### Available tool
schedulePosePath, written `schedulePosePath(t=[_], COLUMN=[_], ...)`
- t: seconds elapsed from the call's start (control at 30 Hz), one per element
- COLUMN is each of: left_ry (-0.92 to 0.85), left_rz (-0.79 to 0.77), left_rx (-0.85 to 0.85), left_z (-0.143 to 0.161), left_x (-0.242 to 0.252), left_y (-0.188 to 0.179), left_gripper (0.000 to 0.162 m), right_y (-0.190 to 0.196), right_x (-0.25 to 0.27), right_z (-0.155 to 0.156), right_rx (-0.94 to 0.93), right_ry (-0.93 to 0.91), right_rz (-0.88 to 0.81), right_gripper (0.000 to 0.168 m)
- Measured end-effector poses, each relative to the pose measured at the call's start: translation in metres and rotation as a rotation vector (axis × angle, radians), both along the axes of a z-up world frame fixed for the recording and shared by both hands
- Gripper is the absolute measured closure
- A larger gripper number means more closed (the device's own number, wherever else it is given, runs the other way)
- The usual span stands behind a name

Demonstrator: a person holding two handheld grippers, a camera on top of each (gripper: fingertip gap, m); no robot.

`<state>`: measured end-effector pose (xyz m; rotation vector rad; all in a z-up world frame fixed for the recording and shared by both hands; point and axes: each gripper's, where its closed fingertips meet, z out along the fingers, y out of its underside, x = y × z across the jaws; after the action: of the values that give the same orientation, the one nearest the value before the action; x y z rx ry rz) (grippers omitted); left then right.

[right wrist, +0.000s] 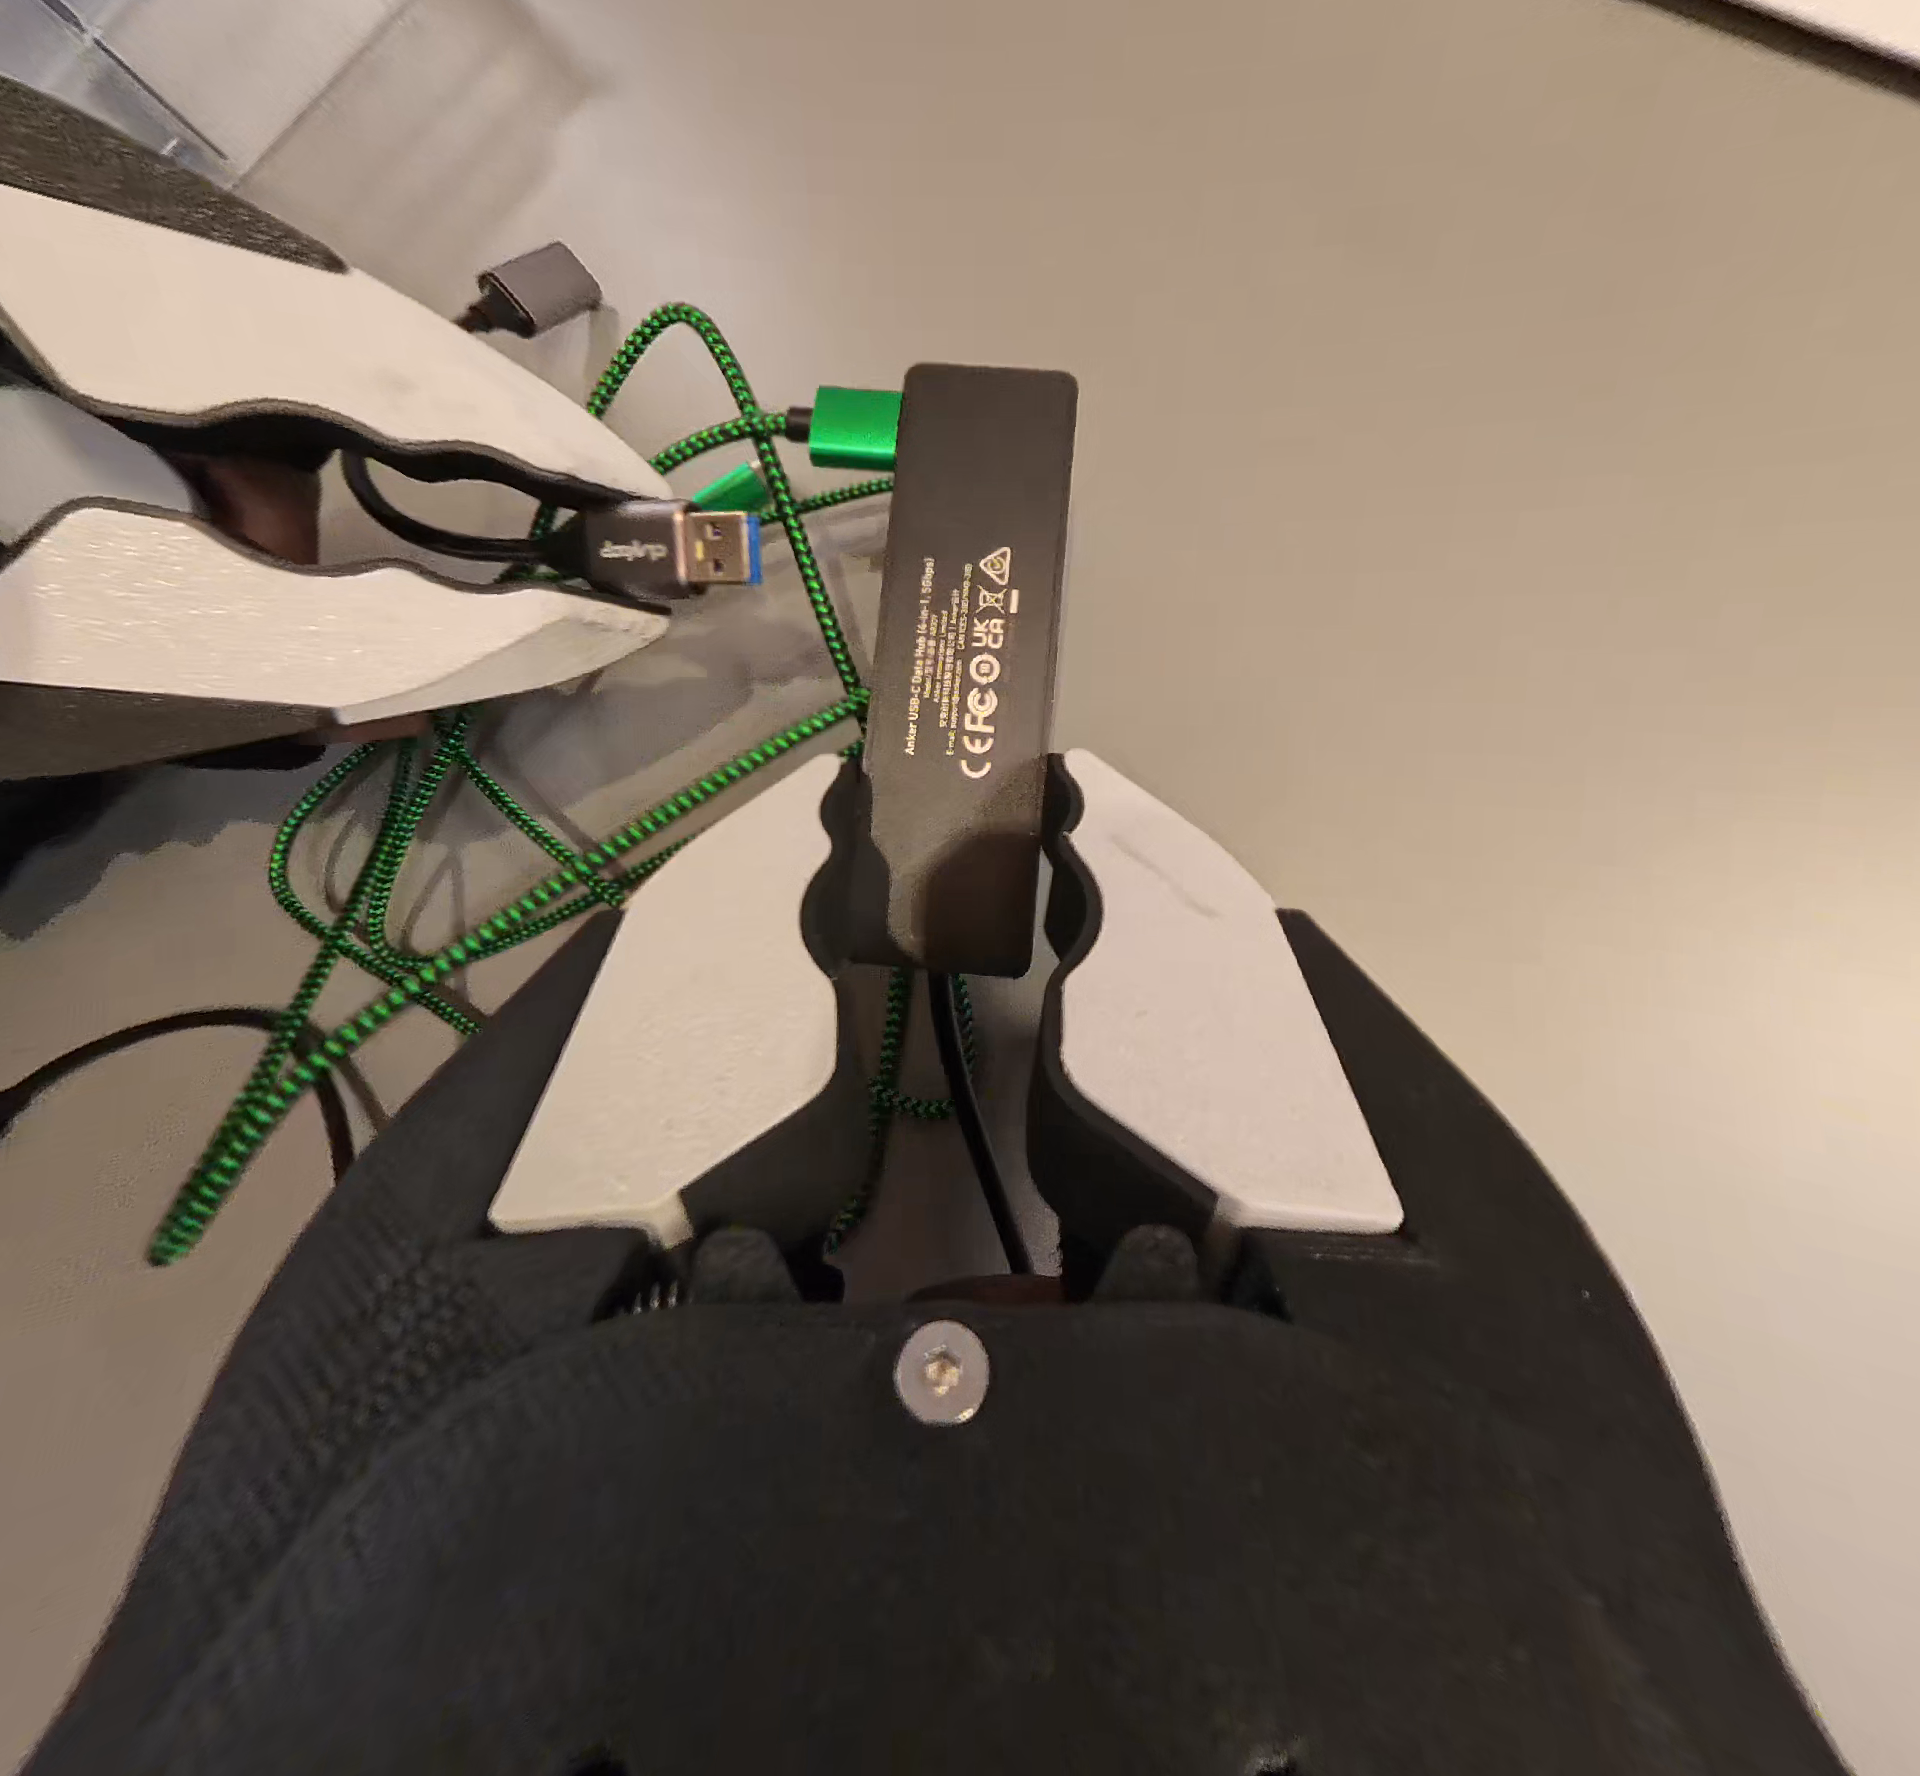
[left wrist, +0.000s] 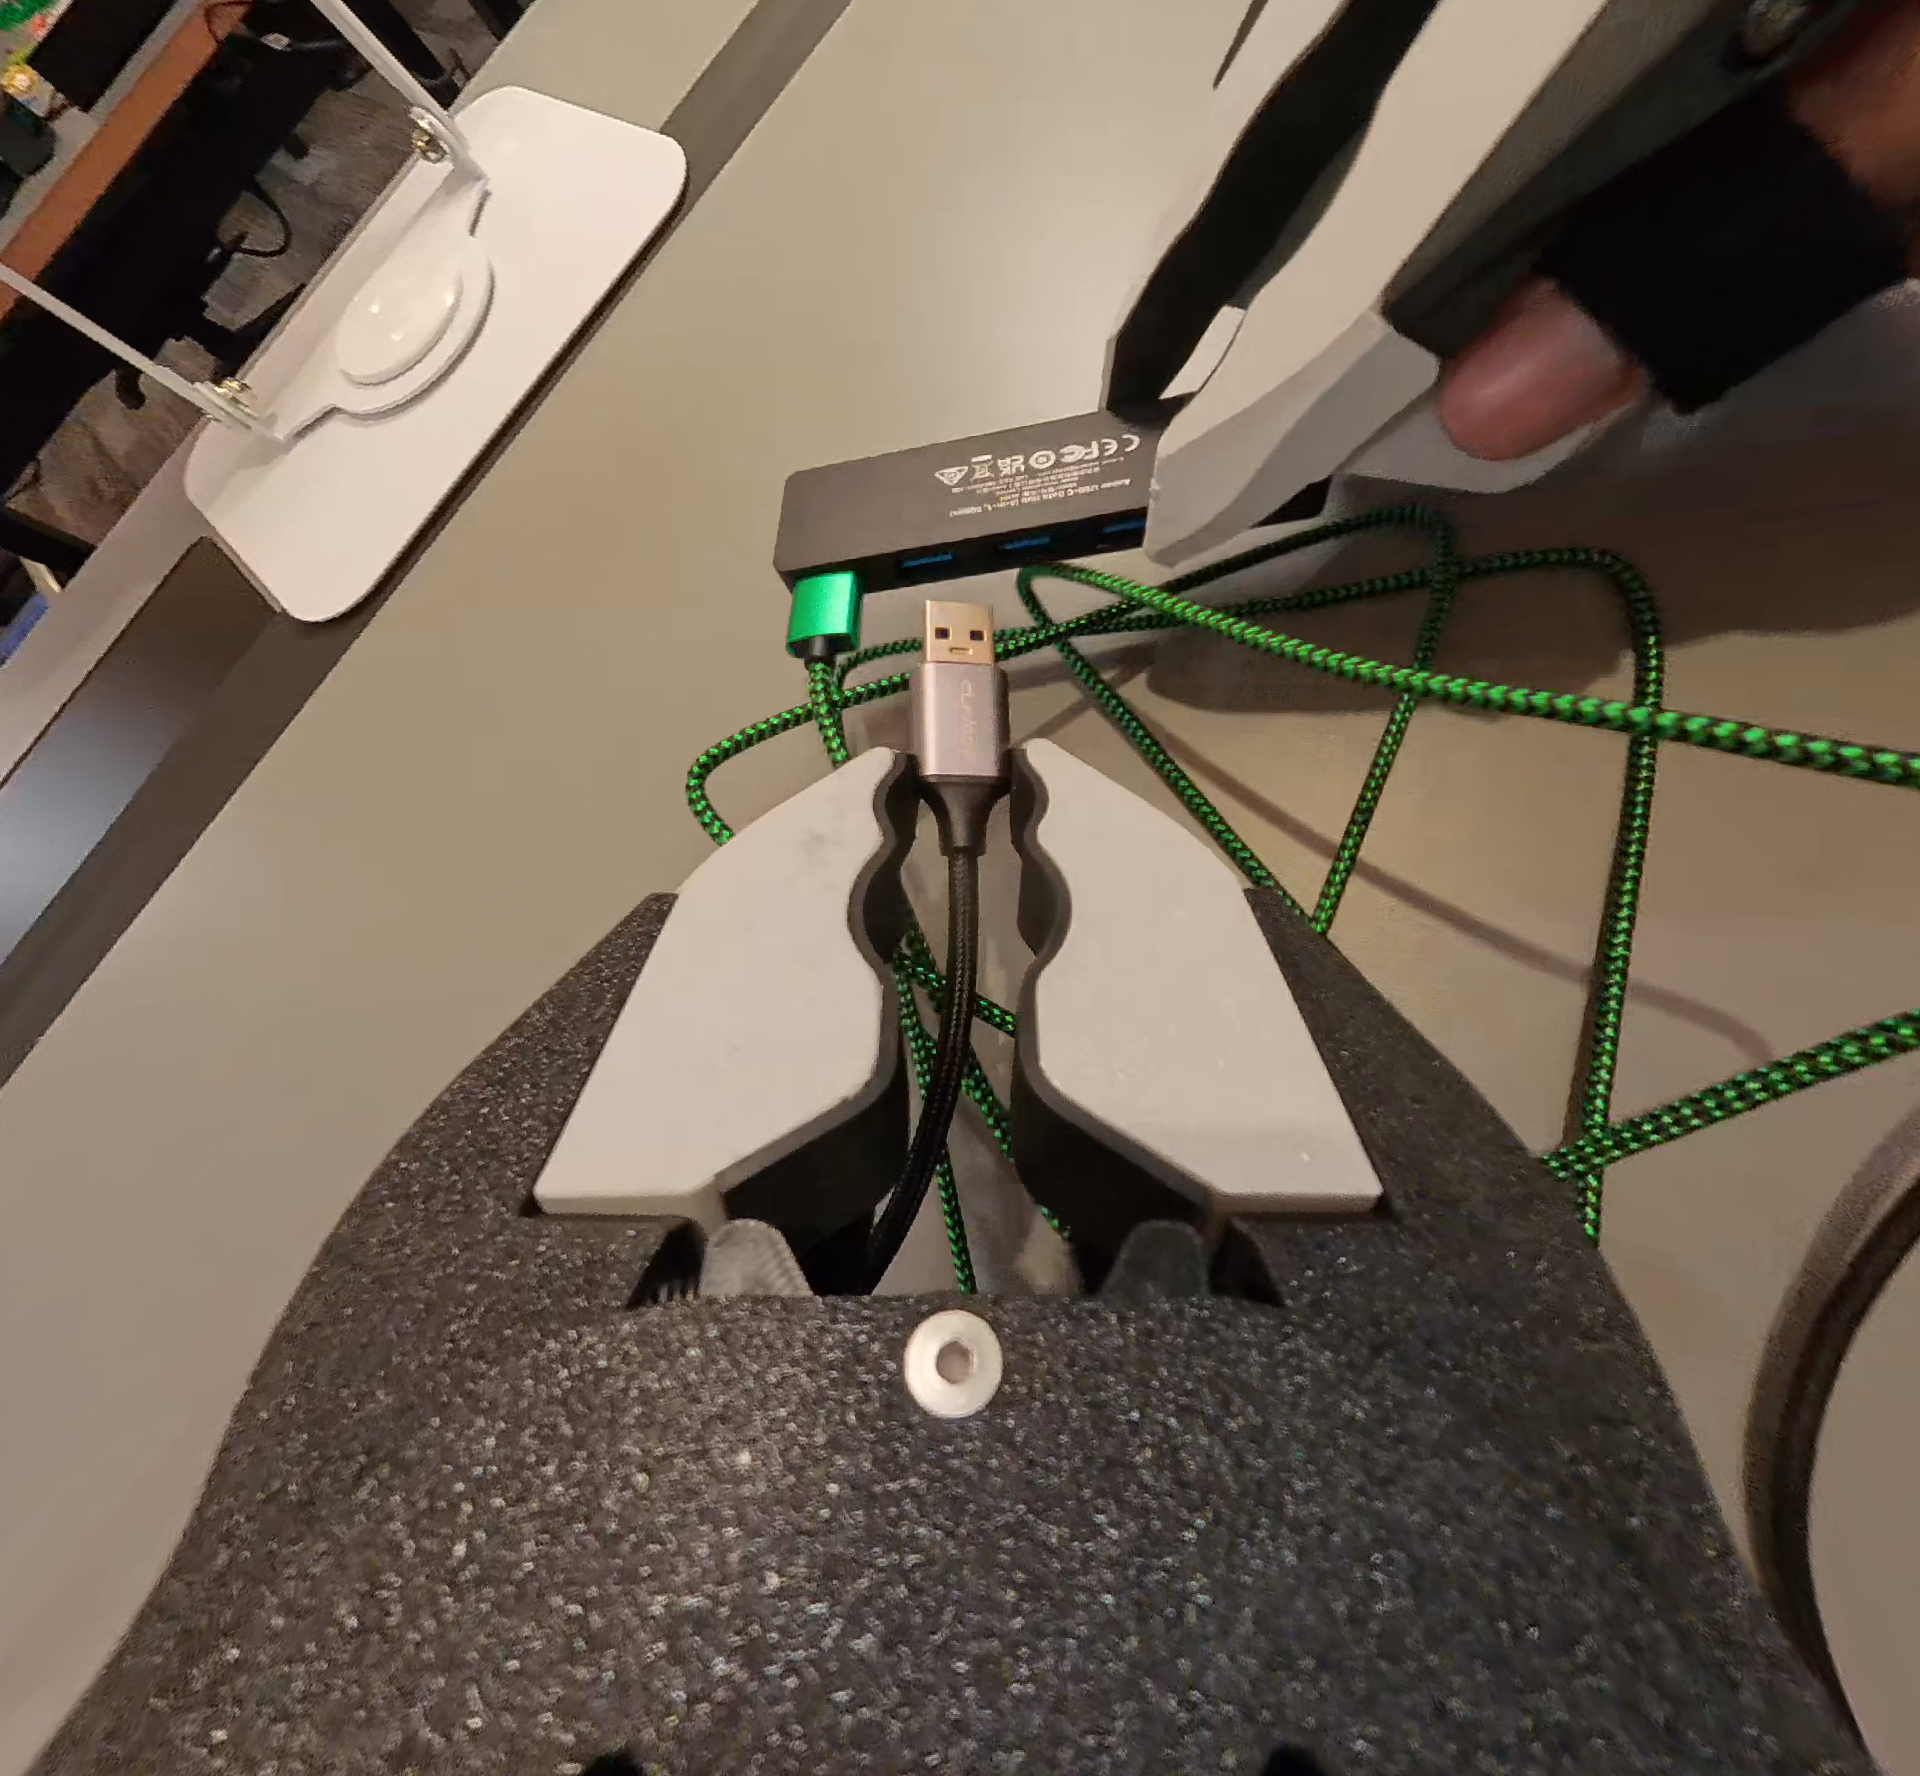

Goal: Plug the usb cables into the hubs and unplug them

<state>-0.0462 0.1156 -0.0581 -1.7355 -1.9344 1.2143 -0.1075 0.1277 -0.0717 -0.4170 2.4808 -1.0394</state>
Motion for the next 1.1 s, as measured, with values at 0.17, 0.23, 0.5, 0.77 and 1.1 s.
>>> schedulePosePath(t=[0.17,0.23,0.5,0.77,1.1], left_ry=[-0.034,-0.069,-0.035,-0.033,0.080], left_rz=[0.037,0.044,0.092,0.099,0.114], left_rx=[-0.078,-0.131,-0.036,0.166,0.350], left_z=[0.005,0.005,0.002,-0.014,-0.019], left_x=[0.005,0.006,0.007,0.009,0.007], left_y=[-0.005,-0.006,-0.004,0.002,0.003], left_gripper=[0.145,0.145,0.145,0.145,0.145], right_y=[0.002,0.002,0.005,0.005,0.006], right_x=[0.010,0.013,0.021,0.022,0.023], right_z=[0.010,0.015,0.026,0.015,0.008], right_rx=[-0.095,-0.128,-0.264,-0.228,-0.192], right_ry=[0.090,0.113,0.196,0.160,0.108], right_rz=[-0.019,-0.023,0.006,0.047,0.063], right_gripper=[0.135,0.135,0.135,0.135,0.135])
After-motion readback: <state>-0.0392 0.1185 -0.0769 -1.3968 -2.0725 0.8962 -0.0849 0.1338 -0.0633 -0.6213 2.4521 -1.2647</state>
